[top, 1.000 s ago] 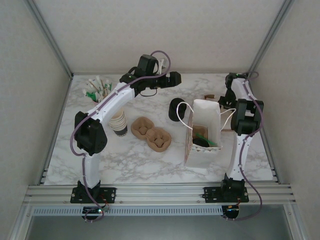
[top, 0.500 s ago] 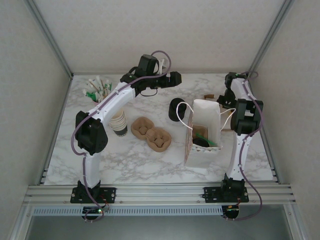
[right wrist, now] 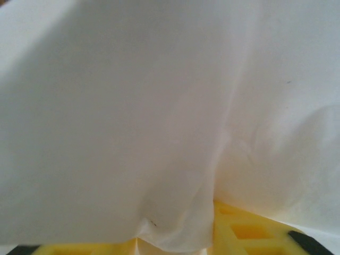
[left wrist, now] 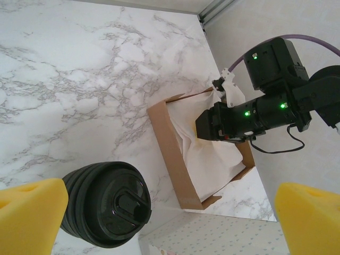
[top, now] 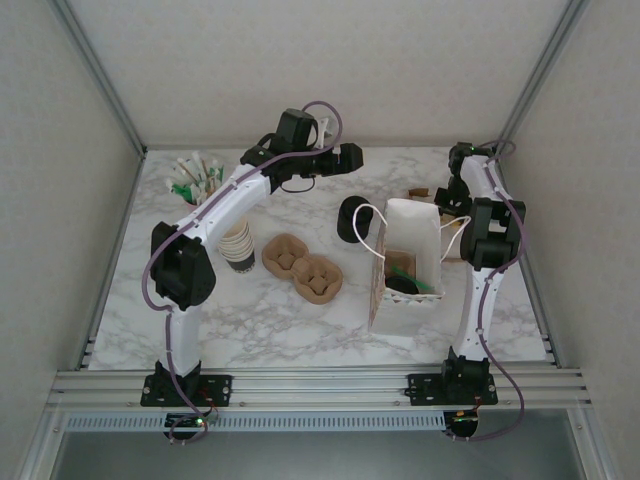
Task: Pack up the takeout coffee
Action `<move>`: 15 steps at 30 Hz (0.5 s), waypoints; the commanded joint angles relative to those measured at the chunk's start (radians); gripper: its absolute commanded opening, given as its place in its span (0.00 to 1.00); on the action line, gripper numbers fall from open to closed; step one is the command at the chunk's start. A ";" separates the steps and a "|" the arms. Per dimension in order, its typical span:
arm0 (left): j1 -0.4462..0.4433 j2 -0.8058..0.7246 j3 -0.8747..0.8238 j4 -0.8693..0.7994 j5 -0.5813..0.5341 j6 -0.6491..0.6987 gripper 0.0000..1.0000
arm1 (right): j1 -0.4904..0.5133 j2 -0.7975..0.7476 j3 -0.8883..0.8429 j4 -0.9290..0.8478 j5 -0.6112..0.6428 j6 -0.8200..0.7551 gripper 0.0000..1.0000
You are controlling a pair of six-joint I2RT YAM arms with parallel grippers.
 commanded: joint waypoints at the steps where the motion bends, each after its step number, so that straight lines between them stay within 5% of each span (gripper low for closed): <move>1: -0.008 0.006 0.028 -0.004 0.019 0.007 1.00 | 0.001 -0.041 0.019 0.015 -0.009 0.007 0.35; 15: -0.009 0.004 0.028 -0.006 0.020 0.009 1.00 | -0.001 -0.088 0.001 0.018 -0.016 0.009 0.29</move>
